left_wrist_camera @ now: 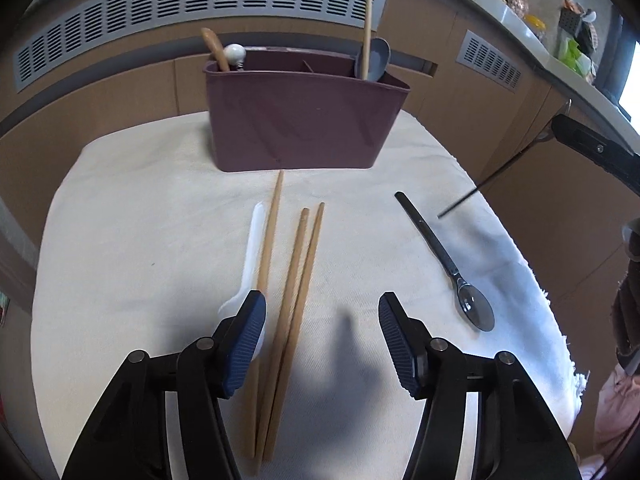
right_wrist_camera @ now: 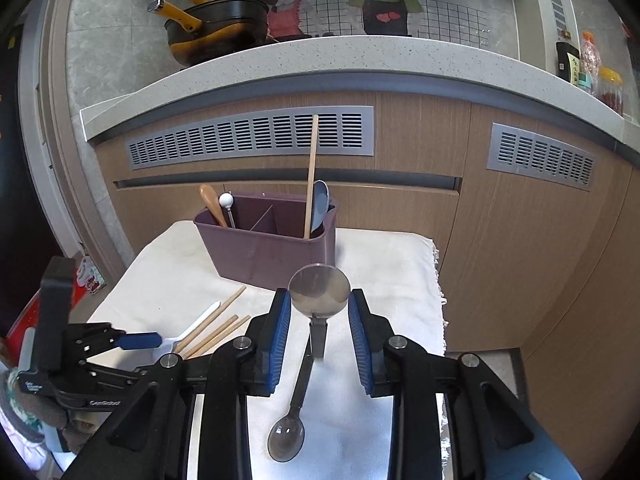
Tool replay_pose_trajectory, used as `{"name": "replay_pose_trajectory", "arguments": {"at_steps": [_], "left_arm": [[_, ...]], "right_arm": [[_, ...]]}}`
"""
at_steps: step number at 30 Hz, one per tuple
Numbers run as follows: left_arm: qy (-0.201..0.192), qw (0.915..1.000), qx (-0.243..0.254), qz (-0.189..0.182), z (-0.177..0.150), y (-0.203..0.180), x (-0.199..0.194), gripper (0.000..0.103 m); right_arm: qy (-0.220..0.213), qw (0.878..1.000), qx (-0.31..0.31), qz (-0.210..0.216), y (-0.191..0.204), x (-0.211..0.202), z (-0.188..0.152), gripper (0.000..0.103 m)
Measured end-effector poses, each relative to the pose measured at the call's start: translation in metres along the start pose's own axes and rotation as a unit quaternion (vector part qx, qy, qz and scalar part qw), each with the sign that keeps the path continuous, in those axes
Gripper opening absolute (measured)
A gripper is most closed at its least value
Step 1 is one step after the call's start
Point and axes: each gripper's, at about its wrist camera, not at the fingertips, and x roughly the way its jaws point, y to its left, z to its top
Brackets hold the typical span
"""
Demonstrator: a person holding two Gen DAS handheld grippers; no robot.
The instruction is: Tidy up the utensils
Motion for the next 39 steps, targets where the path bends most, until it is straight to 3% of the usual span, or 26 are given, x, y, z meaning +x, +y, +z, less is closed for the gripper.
{"name": "replay_pose_trajectory", "arguments": {"at_steps": [4, 6, 12, 14, 17, 21, 25, 30, 34, 39], "left_arm": [[0.024, 0.9990, 0.037, 0.003, 0.012, -0.010, 0.021, 0.045], [0.040, 0.9975, 0.054, 0.022, 0.019, -0.012, 0.036, 0.039], [0.075, 0.9941, 0.056, 0.055, 0.034, -0.005, 0.066, 0.028], [0.071, 0.9949, 0.047, 0.054, 0.034, -0.003, 0.067, 0.014], [0.072, 0.9960, 0.034, 0.041, 0.029, -0.001, 0.061, 0.012], [0.072, 0.9960, 0.037, 0.039, 0.009, 0.003, 0.047, 0.012], [0.069, 0.9961, 0.023, 0.050, -0.008, 0.016, 0.033, 0.012], [0.065, 0.9970, -0.005, 0.043, -0.020, 0.034, 0.020, 0.013], [0.065, 0.9974, -0.012, 0.028, -0.023, 0.037, 0.015, 0.013], [0.068, 0.9974, -0.021, 0.007, -0.021, 0.041, 0.011, 0.014]], "right_arm": [[0.002, 1.000, 0.000, 0.005, -0.001, 0.003, 0.001, 0.021], [0.002, 1.000, -0.001, 0.006, 0.000, 0.003, 0.001, 0.021], [0.016, 1.000, -0.008, 0.011, -0.003, 0.009, -0.006, 0.021], [0.031, 0.999, -0.008, 0.014, -0.004, 0.016, -0.011, 0.024], [0.054, 0.998, -0.007, 0.017, -0.004, 0.030, -0.018, 0.030], [0.090, 0.995, -0.012, 0.040, 0.002, 0.053, -0.025, 0.032], [0.128, 0.987, -0.062, 0.072, 0.029, 0.084, -0.028, 0.035], [0.163, 0.971, -0.137, 0.112, 0.070, 0.132, -0.024, 0.053], [0.192, 0.960, -0.176, 0.104, 0.093, 0.176, -0.019, 0.053], [0.233, 0.953, -0.169, 0.100, 0.099, 0.215, -0.021, 0.053]]}}
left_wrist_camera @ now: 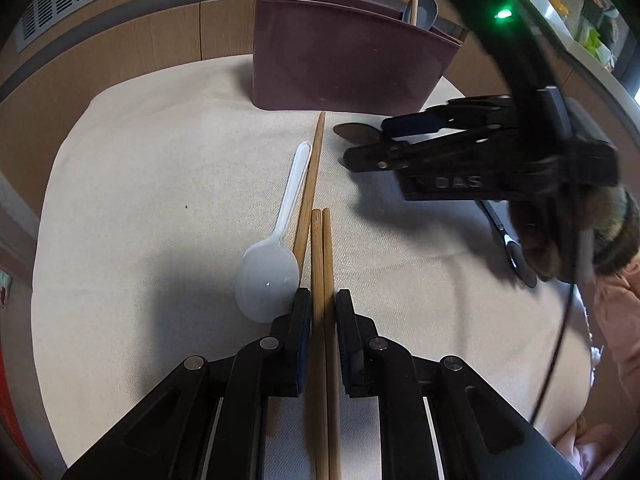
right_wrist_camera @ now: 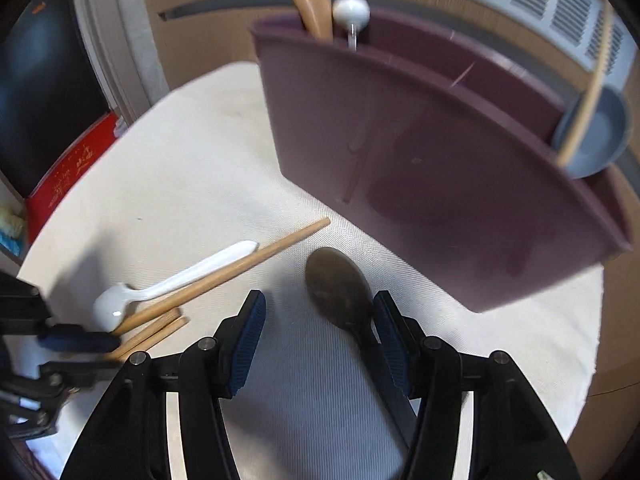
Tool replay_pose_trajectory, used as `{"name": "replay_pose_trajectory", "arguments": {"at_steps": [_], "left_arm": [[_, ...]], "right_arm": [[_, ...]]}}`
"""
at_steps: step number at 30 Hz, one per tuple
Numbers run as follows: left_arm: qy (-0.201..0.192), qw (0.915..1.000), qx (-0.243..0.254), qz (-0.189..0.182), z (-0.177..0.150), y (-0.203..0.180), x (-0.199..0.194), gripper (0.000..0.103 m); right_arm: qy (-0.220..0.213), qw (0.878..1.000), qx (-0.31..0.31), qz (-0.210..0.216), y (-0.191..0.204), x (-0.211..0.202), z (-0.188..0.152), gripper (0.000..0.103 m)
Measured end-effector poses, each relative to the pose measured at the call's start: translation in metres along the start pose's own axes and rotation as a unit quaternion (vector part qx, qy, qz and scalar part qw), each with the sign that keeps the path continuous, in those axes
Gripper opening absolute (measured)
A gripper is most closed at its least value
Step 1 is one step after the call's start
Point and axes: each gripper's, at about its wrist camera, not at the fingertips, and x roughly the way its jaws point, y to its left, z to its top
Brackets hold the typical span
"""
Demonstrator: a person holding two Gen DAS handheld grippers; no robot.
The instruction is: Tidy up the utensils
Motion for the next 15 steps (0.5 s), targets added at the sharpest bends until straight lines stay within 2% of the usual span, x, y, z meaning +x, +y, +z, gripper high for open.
{"name": "replay_pose_trajectory", "arguments": {"at_steps": [1, 2, 3, 5, 7, 9, 12, 14, 15], "left_arm": [[0.002, 1.0000, -0.001, -0.003, 0.000, 0.001, -0.001, 0.015], [0.004, 1.0000, -0.001, -0.007, -0.001, 0.001, -0.002, 0.016], [0.005, 0.9999, -0.001, -0.011, -0.002, 0.002, -0.004, 0.018], [0.009, 0.9998, 0.002, -0.018, -0.005, 0.000, -0.008, 0.024], [0.010, 0.9997, 0.009, -0.019, -0.006, -0.005, -0.010, 0.024], [0.010, 0.9997, 0.014, -0.018, -0.006, -0.007, -0.011, 0.024], [0.013, 0.9993, 0.027, -0.022, -0.007, -0.014, -0.015, 0.024], [0.023, 0.9988, 0.035, -0.025, -0.007, -0.019, -0.012, 0.024], [0.025, 0.9989, 0.036, -0.015, -0.007, -0.022, -0.008, 0.025]], "right_arm": [[-0.004, 1.000, 0.005, 0.002, -0.001, 0.000, -0.001, 0.053], [-0.001, 1.000, 0.007, 0.003, 0.000, -0.001, -0.002, 0.046], [0.000, 1.000, 0.007, 0.001, 0.001, -0.003, -0.004, 0.032], [0.004, 1.000, 0.010, -0.003, 0.003, -0.009, -0.010, 0.032], [0.003, 1.000, 0.023, -0.012, 0.002, -0.017, -0.020, 0.031], [-0.002, 0.999, 0.045, 0.002, -0.003, -0.029, -0.031, 0.031], [-0.023, 0.996, 0.083, 0.019, -0.015, -0.054, -0.051, 0.032], [-0.042, 0.994, 0.100, 0.016, -0.022, -0.074, -0.062, 0.032], [-0.051, 0.993, 0.106, 0.010, -0.024, -0.081, -0.067, 0.032]]}}
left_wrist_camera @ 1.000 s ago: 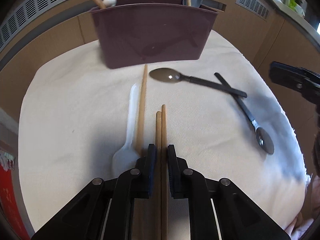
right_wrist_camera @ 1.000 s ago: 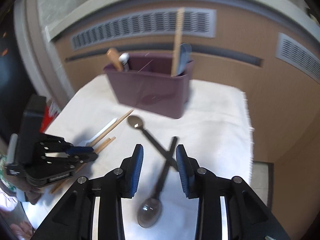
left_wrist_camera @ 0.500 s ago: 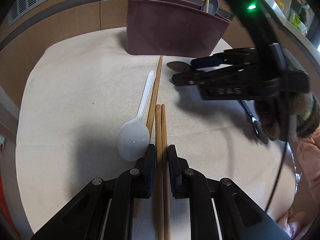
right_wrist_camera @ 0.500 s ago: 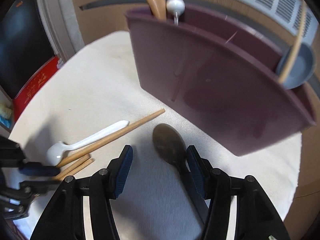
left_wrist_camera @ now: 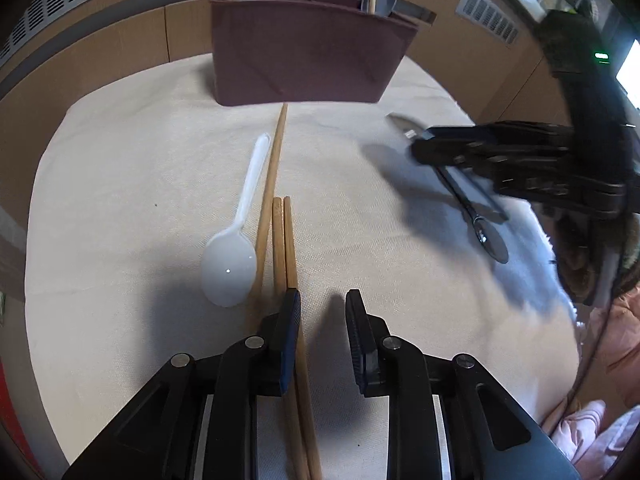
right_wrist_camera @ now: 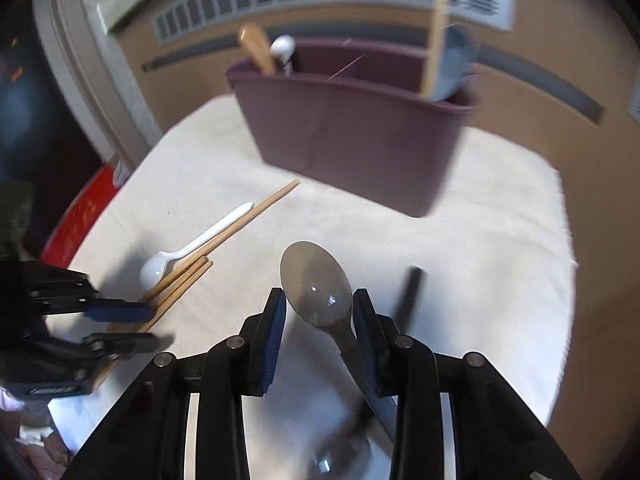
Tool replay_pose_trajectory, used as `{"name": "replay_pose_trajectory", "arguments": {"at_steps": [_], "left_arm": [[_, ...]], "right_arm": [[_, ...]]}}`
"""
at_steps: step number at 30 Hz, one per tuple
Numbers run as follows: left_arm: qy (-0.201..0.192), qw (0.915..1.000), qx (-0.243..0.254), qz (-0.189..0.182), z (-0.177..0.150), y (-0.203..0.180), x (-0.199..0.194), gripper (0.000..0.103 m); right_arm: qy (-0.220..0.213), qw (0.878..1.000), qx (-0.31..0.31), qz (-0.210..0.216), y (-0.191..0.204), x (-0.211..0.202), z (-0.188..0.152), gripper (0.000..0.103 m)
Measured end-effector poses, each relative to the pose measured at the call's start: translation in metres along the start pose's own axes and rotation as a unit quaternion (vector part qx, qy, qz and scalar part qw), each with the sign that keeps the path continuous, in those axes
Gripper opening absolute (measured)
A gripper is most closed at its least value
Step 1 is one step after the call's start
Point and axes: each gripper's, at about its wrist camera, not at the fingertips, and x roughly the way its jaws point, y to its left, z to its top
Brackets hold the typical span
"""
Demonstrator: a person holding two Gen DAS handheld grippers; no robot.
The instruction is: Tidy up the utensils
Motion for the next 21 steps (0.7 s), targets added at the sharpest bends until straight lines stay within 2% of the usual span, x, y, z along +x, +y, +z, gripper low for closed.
{"name": "replay_pose_trajectory", "arguments": {"at_steps": [2, 4, 7, 14, 18, 21], "left_arm": [[-0.002, 0.9999, 0.001, 0.012, 0.003, -0.003, 0.002, 0.026], [0.001, 1.0000, -0.004, -0.007, 0.005, -0.006, 0.004, 0.028], [0.026, 0.9986, -0.012, -0.043, 0.007, -0.013, 0.010, 0.028], [0.018, 0.9998, -0.001, 0.013, 0.016, -0.014, 0.004, 0.028], [0.035, 0.9983, 0.019, 0.041, 0.025, -0.013, 0.010, 0.028], [0.065, 0.9973, 0.023, 0.025, 0.031, -0.011, 0.023, 0.027]], "right_arm": [[-0.016, 1.000, 0.013, -0.008, -0.006, -0.016, -0.007, 0.032], [-0.030, 0.999, 0.026, -0.005, -0.012, -0.030, -0.016, 0.032], [-0.041, 0.998, 0.043, -0.003, -0.018, -0.040, -0.020, 0.032], [-0.048, 0.997, 0.065, -0.001, -0.029, -0.049, -0.038, 0.032], [-0.046, 0.996, 0.078, 0.006, -0.035, -0.047, -0.044, 0.032], [-0.044, 0.995, 0.086, 0.010, -0.038, -0.046, -0.048, 0.032]]}}
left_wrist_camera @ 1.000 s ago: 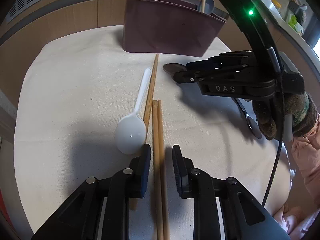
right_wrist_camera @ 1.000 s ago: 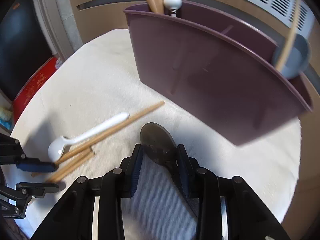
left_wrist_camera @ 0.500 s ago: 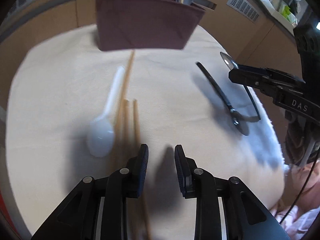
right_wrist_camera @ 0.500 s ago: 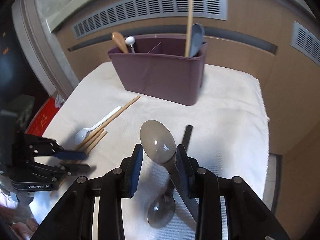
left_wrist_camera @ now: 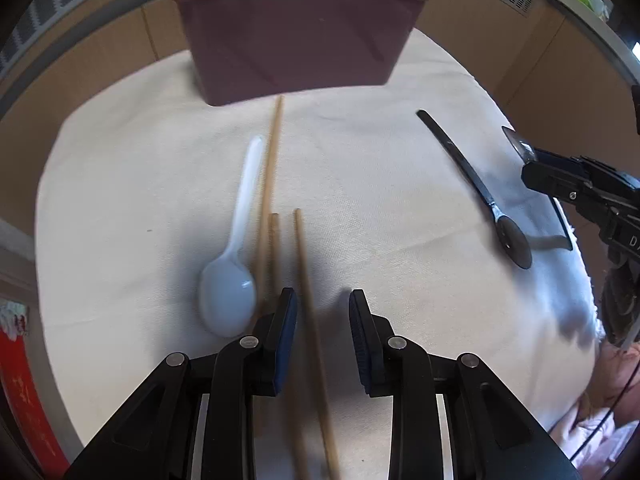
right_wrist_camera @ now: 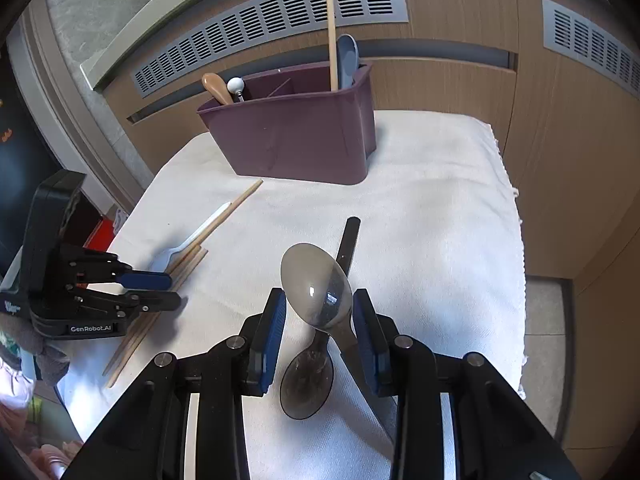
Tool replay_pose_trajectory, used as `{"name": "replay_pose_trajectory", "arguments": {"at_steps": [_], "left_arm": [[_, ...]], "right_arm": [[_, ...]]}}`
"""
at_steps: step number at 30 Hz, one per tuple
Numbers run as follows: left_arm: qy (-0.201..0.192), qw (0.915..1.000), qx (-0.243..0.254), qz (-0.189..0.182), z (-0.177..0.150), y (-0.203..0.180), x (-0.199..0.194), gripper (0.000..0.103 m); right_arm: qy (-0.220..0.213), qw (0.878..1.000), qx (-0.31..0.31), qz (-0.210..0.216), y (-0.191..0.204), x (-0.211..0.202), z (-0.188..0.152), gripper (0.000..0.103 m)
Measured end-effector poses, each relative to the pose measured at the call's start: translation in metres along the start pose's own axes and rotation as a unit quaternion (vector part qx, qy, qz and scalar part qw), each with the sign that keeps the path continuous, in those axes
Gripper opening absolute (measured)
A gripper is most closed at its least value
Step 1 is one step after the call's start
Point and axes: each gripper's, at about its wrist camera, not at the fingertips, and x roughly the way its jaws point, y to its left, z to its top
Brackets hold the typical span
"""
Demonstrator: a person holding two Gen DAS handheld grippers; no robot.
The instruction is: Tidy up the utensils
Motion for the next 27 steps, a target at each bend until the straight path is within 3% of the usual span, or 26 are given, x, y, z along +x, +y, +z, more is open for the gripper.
{"name": "replay_pose_trajectory", "arguments": {"at_steps": [8, 12, 15, 20, 24, 27], "left_arm": [[0.056, 0.9980, 0.011, -0.028, 0.028, -0.005, 0.015, 0.027], [0.056, 0.9978, 0.031, 0.016, 0.035, -0.018, 0.019, 0.020], [0.021, 0.9979, 0.045, 0.041, 0.023, -0.028, 0.016, 0.016], [-0.053, 0.9977, -0.041, 0.013, -0.008, -0.015, -0.001, 0.005], [-0.161, 0.9832, -0.087, -0.005, -0.040, -0.017, -0.040, 0.005], [-0.192, 0.9750, -0.107, -0.034, -0.049, -0.014, -0.059, 0.005]], "right_arm": [[0.001, 1.000, -0.004, -0.005, 0.001, 0.002, -0.005, 0.032], [0.000, 1.000, 0.000, -0.009, 0.002, 0.002, -0.007, 0.032], [-0.005, 1.000, 0.001, -0.017, 0.005, 0.000, -0.010, 0.032], [-0.022, 1.000, -0.003, -0.022, 0.015, -0.011, -0.018, 0.032], [-0.054, 0.998, -0.005, -0.023, 0.025, -0.034, -0.020, 0.032], [-0.064, 0.997, -0.014, -0.032, 0.033, -0.046, -0.021, 0.032]]}}
